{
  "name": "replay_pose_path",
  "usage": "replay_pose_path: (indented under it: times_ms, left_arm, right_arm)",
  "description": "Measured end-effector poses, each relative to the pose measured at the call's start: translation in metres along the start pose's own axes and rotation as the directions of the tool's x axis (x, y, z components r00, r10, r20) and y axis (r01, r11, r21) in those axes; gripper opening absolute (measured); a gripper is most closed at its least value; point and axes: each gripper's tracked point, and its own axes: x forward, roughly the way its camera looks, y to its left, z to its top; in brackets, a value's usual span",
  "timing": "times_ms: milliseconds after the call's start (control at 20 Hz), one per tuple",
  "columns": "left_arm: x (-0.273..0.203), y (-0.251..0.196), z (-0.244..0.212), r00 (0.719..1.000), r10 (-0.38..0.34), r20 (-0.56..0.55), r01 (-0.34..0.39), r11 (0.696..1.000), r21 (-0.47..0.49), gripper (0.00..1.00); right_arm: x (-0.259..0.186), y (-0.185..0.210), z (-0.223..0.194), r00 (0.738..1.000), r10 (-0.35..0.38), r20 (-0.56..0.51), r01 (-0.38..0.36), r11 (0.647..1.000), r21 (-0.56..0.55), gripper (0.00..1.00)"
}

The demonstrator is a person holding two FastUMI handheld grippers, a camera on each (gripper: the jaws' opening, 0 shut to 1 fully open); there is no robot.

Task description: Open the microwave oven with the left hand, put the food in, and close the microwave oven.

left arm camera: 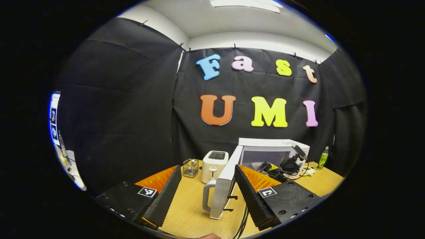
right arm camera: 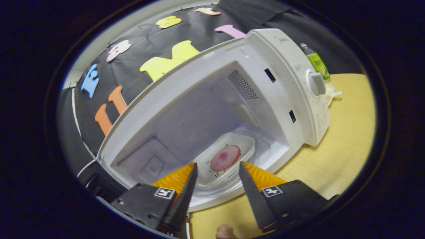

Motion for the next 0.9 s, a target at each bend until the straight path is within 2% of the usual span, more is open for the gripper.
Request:
replay_pose_path:
  times_ms: [100, 150, 200, 250, 300, 350, 400, 450, 500, 550, 600, 650, 700, 750, 800, 850, 900]
  left_arm:
    - [0.002, 0.010, 0.000, 1.000, 0.017, -0.002, -0.017, 1.000, -0.002, 0.95]
    - [0.004, 0.016, 0.000, 1.000, 0.024, 0.002, -0.024, 1.000, -0.010, 0.95]
    - [0.007, 0.020, 0.000, 1.000, 0.027, 0.004, -0.027, 0.999, -0.022, 0.95]
    - [0.011, 0.023, -0.001, 1.000, 0.022, 0.004, -0.021, 0.999, -0.031, 0.95]
    - [0.017, 0.029, -0.004, 1.000, 0.022, 0.004, -0.022, 0.999, -0.031, 0.94]
    - [0.022, 0.038, -0.008, 0.999, 0.035, -0.002, -0.035, 0.999, -0.023, 0.80]
    - [0.030, 0.048, -0.013, 0.999, 0.050, -0.005, -0.050, 0.999, -0.015, 0.96]
    - [0.036, 0.056, -0.019, 0.998, 0.061, -0.012, -0.061, 0.998, -0.008, 0.86]
    - [0.044, 0.063, -0.026, 0.997, 0.071, -0.024, -0.071, 0.997, 0.000, 0.53]
    - [0.051, 0.070, -0.033, 0.997, 0.074, -0.031, -0.074, 0.997, 0.001, 0.41]
    - [0.058, 0.074, -0.040, 0.996, 0.073, -0.045, -0.074, 0.997, -0.005, 0.29]
    - [0.066, 0.074, -0.049, 0.997, 0.050, -0.063, -0.052, 0.998, -0.021, 0.24]
    - [0.071, 0.075, -0.057, 0.996, 0.021, -0.083, -0.025, 0.999, -0.047, 0.20]
    - [0.076, 0.077, -0.065, 0.994, -0.002, -0.111, -0.008, 0.996, -0.088, 0.11]
    - [0.079, 0.080, -0.076, 0.990, -0.019, -0.141, 0.002, 0.993, -0.119, 0.07]
    - [0.082, 0.078, -0.082, 0.988, -0.038, -0.146, 0.017, 0.989, -0.144, 0.02]
    - [0.087, 0.076, -0.084, 0.988, -0.052, -0.145, 0.030, 0.988, -0.152, 0.00]
  right_arm:
    - [-0.009, 0.001, 0.005, 0.999, 0.039, -0.007, -0.040, 0.991, -0.124, 1.00]
    - [-0.017, 0.000, 0.007, 0.999, 0.053, -0.011, -0.054, 0.981, -0.187, 1.00]
    - [-0.025, 0.000, 0.011, 0.997, 0.073, -0.018, -0.076, 0.969, -0.236, 0.91]
    - [-0.035, 0.002, 0.012, 0.995, 0.098, -0.032, -0.103, 0.958, -0.269, 1.00]
    - [-0.047, 0.004, 0.014, 0.991, 0.125, -0.053, -0.135, 0.946, -0.294, 0.91]
    - [-0.060, 0.008, 0.018, 0.985, 0.155, -0.076, -0.171, 0.932, -0.320, 0.91]
    - [-0.073, 0.012, 0.021, 0.976, 0.189, -0.105, -0.214, 0.914, -0.345, 0.92]
    - [-0.085, 0.013, 0.027, 0.971, 0.204, -0.128, -0.238, 0.901, -0.362, 0.92]
    - [-0.098, 0.015, 0.036, 0.964, 0.224, -0.147, -0.263, 0.889, -0.374, 0.92]
    - [-0.111, 0.017, 0.045, 0.958, 0.241, -0.158, -0.284, 0.876, -0.389, 1.00]
    - [-0.122, 0.019, 0.054, 0.952, 0.259, -0.165, -0.305, 0.860, -0.409, 1.00]
    - [-0.132, 0.018, 0.064, 0.948, 0.274, -0.163, -0.318, 0.840, -0.440, 0.92]
    - [-0.143, 0.015, 0.074, 0.946, 0.283, -0.156, -0.323, 0.810, -0.490, 0.91]
    - [-0.156, 0.008, 0.088, 0.951, 0.280, -0.133, -0.306, 0.785, -0.538, 1.00]
    - [-0.169, 0.002, 0.100, 0.952, 0.287, -0.108, -0.295, 0.766, -0.571, 0.91]
    - [-0.184, -0.004, 0.110, 0.950, 0.298, -0.089, -0.291, 0.753, -0.590, 1.00]
    - [-0.197, -0.013, 0.119, 0.952, 0.296, -0.074, -0.279, 0.749, -0.601, 0.92]
